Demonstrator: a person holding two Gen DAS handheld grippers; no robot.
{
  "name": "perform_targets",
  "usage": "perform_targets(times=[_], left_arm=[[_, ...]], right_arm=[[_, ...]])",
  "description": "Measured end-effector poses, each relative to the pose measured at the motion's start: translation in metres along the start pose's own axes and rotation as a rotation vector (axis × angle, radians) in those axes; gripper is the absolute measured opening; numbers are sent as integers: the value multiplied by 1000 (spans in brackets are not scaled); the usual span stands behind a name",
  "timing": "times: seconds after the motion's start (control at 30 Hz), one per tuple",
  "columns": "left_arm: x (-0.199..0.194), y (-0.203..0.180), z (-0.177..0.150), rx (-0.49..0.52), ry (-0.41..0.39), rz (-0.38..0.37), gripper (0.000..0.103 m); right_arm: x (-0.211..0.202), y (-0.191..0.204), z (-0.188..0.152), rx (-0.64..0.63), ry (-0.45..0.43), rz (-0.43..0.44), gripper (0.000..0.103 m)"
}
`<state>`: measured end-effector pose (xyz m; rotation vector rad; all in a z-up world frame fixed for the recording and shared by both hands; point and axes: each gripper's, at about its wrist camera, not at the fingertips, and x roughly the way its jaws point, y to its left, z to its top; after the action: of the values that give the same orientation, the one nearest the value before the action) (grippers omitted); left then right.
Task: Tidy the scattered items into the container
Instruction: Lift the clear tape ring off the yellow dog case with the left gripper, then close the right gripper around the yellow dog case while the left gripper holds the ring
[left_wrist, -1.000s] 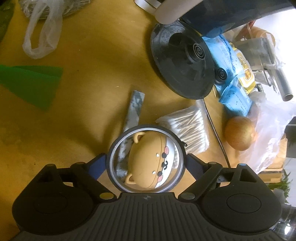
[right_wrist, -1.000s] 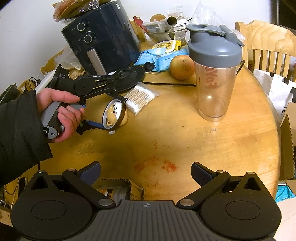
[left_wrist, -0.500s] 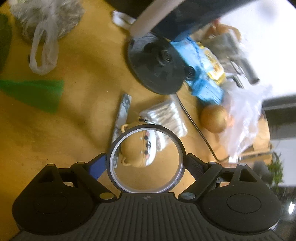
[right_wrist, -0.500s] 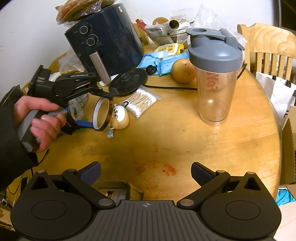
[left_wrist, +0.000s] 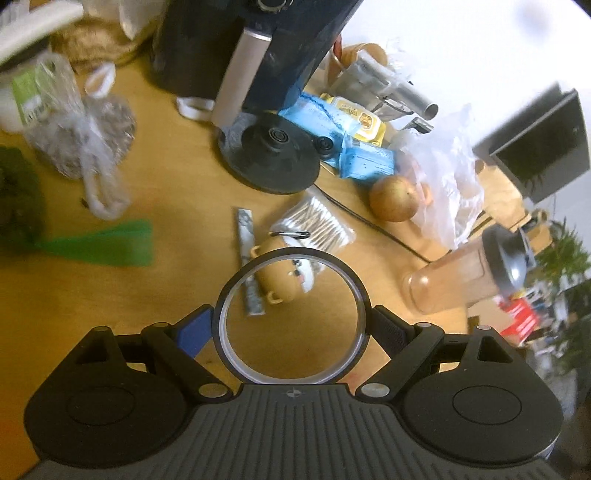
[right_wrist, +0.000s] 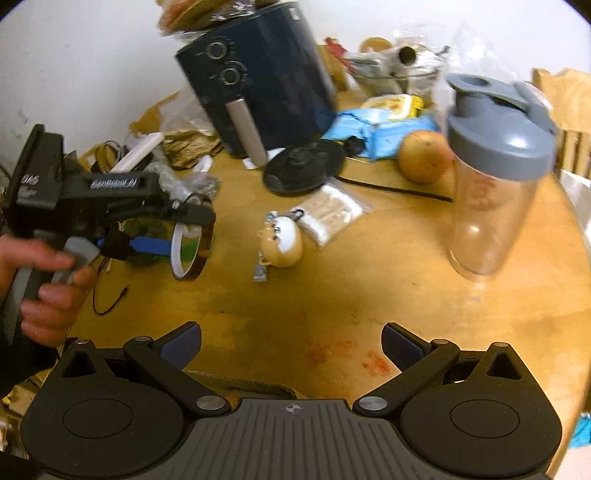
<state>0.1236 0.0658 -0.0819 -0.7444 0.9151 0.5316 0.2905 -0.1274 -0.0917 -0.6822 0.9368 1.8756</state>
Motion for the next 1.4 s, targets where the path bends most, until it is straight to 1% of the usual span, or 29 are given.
perform_targets(times=[0.13, 0.33, 0.43, 0.57, 0.73, 0.8, 0.83, 0.87, 1.0, 1.07, 1.13, 1.23, 1.27, 1.4], left_arm=[[-19, 0, -14, 82, -50, 70, 91], [-50, 0, -34, 148, -177, 164, 91], [-63, -1, -42, 179, -221, 207, 91], [-75, 0, -51, 190, -242, 249, 91], [-88, -4, -63, 242, -255, 332, 91], [-92, -6, -66, 246, -254, 342, 91], [-95, -6, -68, 238, -251, 343, 91], [-97, -5, -69, 230, -248, 343, 91], [-103, -3, -76, 192, -237, 348, 91], [-105, 0, -79, 173, -227, 343, 91], [-107, 2, -83, 158, -226, 339, 91], [-112, 5, -87, 142, -239, 324, 91], [-113, 6, -88, 135, -240, 321, 91], [-115, 9, -91, 102, -236, 315, 91]], right_arm=[[11, 9, 9, -59, 11, 16, 103], [30, 17, 26, -129, 6, 5, 103], [40, 18, 33, -142, 2, 3, 103], [57, 25, 43, -187, 0, -6, 103], [86, 35, 52, -246, 1, -20, 102], [98, 37, 56, -263, 9, -30, 97], [105, 39, 57, -270, 15, -38, 93], [112, 40, 59, -276, 22, -44, 90], [136, 44, 64, -304, 47, -63, 87], [149, 47, 66, -322, 61, -78, 82], [159, 49, 69, -330, 72, -93, 78], [174, 49, 71, -334, 89, -112, 76], [178, 49, 72, -336, 95, -115, 73], [192, 54, 72, -365, 109, -142, 71]])
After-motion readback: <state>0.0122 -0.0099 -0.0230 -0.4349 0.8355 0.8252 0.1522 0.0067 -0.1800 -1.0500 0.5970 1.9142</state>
